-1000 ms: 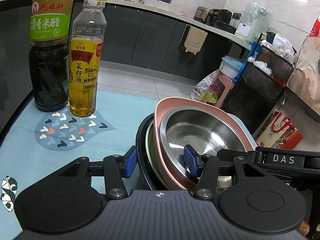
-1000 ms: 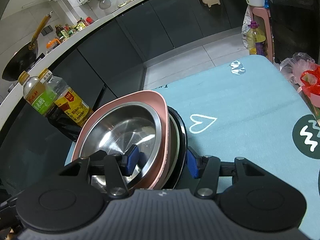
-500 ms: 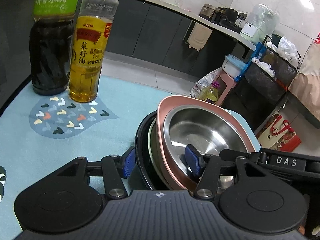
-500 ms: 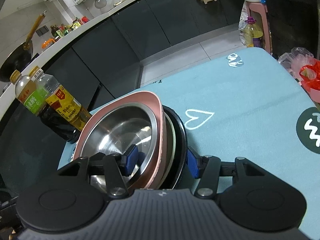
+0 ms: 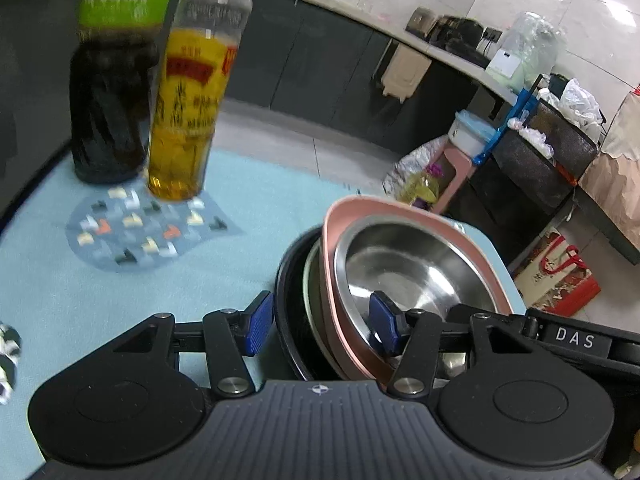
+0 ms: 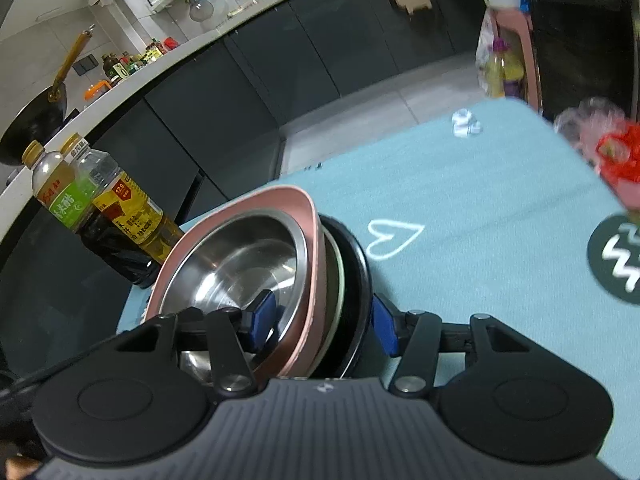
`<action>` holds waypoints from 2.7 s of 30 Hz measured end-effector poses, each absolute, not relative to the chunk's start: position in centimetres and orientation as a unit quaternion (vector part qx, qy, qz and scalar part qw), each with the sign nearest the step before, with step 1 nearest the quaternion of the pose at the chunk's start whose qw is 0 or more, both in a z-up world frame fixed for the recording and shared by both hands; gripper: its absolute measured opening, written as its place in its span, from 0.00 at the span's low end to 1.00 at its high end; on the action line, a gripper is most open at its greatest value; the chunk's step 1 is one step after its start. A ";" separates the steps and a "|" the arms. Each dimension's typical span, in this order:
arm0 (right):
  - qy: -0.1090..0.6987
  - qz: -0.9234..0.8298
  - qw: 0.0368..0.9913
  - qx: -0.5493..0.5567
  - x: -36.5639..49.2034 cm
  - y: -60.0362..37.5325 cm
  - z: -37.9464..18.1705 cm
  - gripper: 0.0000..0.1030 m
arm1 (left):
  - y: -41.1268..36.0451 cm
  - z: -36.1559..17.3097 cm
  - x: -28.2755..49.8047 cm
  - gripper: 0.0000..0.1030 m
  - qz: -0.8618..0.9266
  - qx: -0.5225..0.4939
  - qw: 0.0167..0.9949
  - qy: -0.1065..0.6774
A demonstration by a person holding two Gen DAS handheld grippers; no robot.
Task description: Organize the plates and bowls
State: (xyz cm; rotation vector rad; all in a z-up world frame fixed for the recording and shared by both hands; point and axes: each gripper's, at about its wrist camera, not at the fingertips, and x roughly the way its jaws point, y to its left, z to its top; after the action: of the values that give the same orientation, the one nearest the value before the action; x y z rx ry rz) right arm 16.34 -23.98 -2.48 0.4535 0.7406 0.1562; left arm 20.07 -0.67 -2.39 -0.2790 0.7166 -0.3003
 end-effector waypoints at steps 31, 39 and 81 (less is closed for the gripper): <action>0.271 0.089 0.946 0.154 4.1 -20.1 2.0 0.35 | 0.1 2.5 6.4 0.48 -0.120 -0.075 0.952 0.271; 0.265 0.085 0.949 0.148 1.3 -19.1 2.1 0.35 | 0.0 2.7 2.9 0.48 -0.114 -0.053 0.963 0.239; 0.213 -0.015 0.974 0.077 -6.5 -16.5 0.3 0.35 | 0.4 1.0 -4.2 0.49 -0.107 -0.025 0.961 0.255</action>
State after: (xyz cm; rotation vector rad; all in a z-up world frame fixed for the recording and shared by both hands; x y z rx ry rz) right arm -6.48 -16.48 0.25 0.1547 0.4296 -0.0303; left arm -4.17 0.40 1.00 -0.0505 0.5177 -0.2178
